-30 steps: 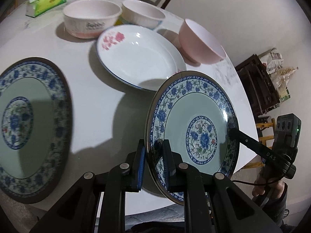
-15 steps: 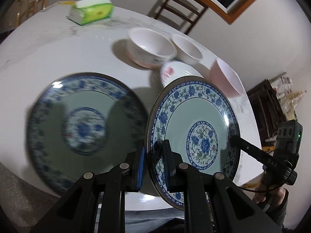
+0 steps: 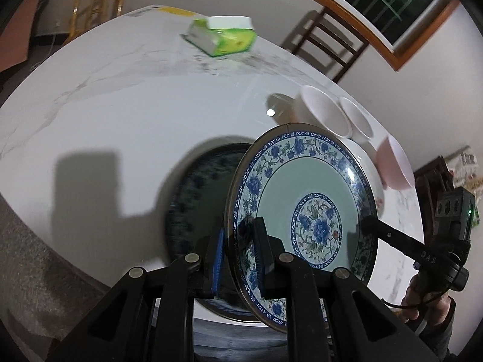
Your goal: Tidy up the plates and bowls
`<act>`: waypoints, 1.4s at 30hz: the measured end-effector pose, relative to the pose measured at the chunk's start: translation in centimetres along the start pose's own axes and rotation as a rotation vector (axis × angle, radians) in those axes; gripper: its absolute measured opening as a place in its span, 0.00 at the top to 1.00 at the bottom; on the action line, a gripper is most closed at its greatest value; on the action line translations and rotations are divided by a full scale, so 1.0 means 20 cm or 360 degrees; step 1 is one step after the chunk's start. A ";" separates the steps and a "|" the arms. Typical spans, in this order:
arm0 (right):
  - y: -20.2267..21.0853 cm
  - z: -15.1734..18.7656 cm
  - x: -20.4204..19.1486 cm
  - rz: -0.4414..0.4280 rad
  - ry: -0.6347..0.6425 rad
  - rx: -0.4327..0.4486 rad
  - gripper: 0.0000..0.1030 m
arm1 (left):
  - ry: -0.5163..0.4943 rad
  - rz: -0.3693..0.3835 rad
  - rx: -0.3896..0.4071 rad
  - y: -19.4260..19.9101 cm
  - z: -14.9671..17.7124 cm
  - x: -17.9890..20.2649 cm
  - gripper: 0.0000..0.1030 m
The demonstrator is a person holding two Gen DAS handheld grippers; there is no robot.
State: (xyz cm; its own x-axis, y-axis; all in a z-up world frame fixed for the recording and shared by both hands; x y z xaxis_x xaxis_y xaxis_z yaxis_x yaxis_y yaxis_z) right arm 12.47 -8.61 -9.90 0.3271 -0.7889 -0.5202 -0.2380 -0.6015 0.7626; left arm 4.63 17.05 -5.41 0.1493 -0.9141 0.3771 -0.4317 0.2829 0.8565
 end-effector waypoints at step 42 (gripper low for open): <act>-0.19 0.01 -0.18 0.0344 0.0184 -0.0027 0.78 | 0.0089 -0.0091 -0.0020 -0.08 -0.02 -0.17 0.84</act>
State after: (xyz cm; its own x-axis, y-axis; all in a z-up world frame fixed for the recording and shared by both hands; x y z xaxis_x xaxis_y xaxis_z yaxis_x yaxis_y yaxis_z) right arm 12.00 -3.48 -10.90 0.3728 -0.8788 -0.2978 -0.2988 -0.4175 0.8582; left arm 5.26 19.79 -7.98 0.2230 -0.9112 0.3463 -0.4099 0.2346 0.8814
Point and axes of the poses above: each gripper's, at about its wrist camera, not at the fingertips, and y roughly against the way its jaws point, x to its right, z to its underside, the point moved 1 cm from there along -y, roughly the way its jaws point, and after that the axes turned 5 degrees about -x, right-handed, at the moved point
